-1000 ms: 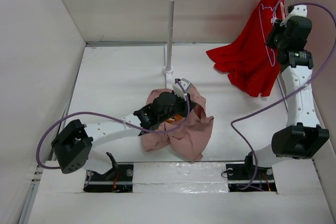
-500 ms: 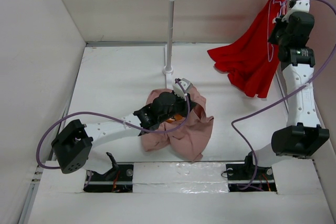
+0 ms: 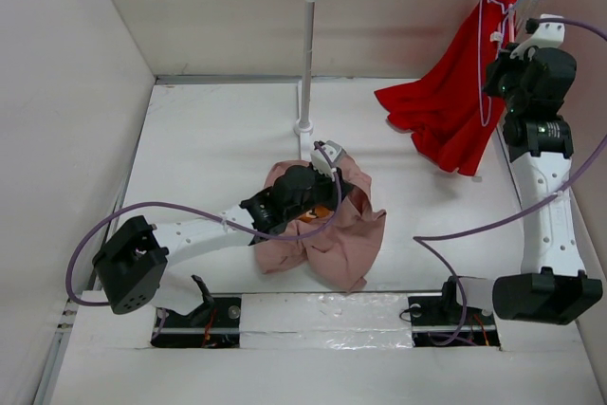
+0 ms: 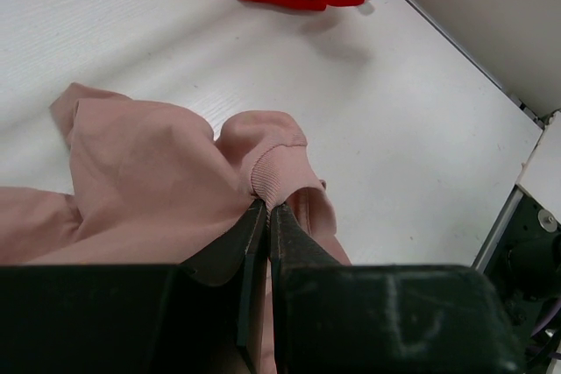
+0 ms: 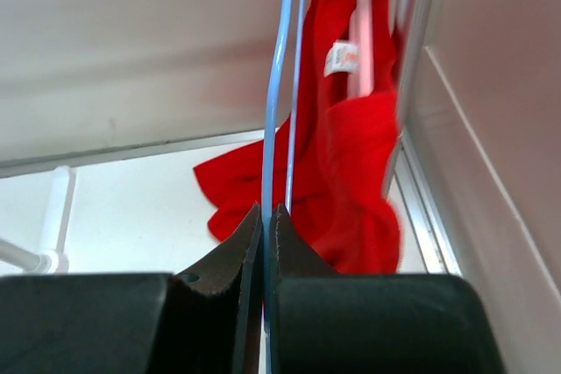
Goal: Place the t-shirt on the hanger
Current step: Pick up the hanger from the clothesline, then place the T-shirt on the hanger.
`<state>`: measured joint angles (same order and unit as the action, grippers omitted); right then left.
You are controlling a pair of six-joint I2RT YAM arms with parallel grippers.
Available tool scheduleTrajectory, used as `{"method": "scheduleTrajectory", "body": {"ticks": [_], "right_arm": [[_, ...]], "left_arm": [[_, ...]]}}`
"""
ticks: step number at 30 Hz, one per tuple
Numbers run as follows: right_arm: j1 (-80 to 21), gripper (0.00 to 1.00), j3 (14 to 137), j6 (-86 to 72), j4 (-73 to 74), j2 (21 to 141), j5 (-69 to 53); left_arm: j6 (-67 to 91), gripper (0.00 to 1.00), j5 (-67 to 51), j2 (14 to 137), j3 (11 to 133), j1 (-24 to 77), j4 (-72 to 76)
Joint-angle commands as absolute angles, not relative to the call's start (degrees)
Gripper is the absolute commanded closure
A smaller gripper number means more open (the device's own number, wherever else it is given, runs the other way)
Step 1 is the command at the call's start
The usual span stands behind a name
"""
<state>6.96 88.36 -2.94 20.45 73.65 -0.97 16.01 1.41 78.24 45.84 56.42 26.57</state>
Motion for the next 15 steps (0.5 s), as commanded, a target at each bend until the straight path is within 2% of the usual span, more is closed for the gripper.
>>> {"method": "scheduleTrajectory", "body": {"ticks": [1,9,15], "right_arm": [[5.7,1.0,84.1,-4.7,13.7,70.5,-5.1],[-0.5,1.0,73.5,-5.6,13.5,62.5,-7.2],[-7.1,1.0,60.1,-7.8,15.5,48.1,-11.2]], "left_arm": [[16.7,1.0,0.3,76.8,45.2,55.6,30.8],[17.1,1.0,-0.6,78.7,47.4,53.8,30.0],[19.7,1.0,1.1,81.1,49.7,50.9,29.2]]}}
